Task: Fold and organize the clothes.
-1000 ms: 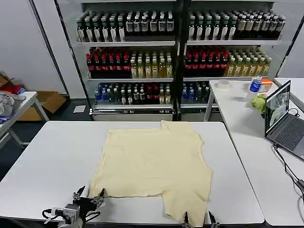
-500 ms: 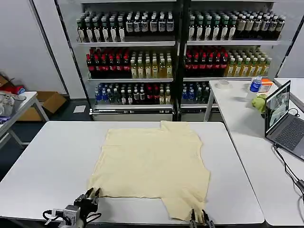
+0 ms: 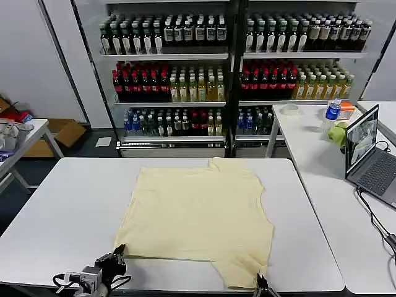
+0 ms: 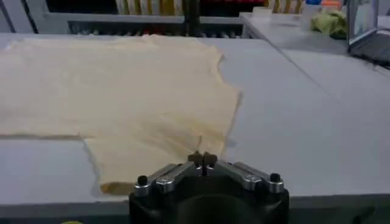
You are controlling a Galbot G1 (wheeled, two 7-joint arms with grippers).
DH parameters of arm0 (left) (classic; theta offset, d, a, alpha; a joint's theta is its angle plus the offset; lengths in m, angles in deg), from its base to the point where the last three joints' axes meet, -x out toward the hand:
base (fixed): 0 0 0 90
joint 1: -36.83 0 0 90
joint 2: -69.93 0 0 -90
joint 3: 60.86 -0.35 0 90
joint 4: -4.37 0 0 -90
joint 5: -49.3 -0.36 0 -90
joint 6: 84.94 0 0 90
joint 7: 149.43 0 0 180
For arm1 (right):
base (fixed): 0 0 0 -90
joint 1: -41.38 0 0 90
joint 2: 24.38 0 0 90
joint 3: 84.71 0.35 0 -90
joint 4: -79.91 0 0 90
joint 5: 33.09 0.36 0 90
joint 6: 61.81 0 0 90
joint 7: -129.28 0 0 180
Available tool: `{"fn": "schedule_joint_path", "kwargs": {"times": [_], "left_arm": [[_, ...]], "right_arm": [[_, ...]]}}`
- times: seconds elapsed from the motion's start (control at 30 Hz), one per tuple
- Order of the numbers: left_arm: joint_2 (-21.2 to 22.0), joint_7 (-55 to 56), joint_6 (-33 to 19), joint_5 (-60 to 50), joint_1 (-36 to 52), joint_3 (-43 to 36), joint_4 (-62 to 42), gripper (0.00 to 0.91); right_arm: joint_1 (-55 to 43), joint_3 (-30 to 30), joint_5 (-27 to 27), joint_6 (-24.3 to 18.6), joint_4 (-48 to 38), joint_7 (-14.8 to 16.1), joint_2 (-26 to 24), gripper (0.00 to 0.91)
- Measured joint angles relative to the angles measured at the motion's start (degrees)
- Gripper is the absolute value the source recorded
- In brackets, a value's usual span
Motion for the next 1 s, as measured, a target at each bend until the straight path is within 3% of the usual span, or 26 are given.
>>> {"fn": "schedule_joint_path", "kwargs": {"times": [1.0], "left_arm": [[-2.00, 2.60, -2.01, 3.46, -7.48, 3.42, 11.18, 0.020]], "right_arm": [[2.01, 4.67, 1.85, -0.39, 9.27, 1.65, -3.77, 0.000]]}}
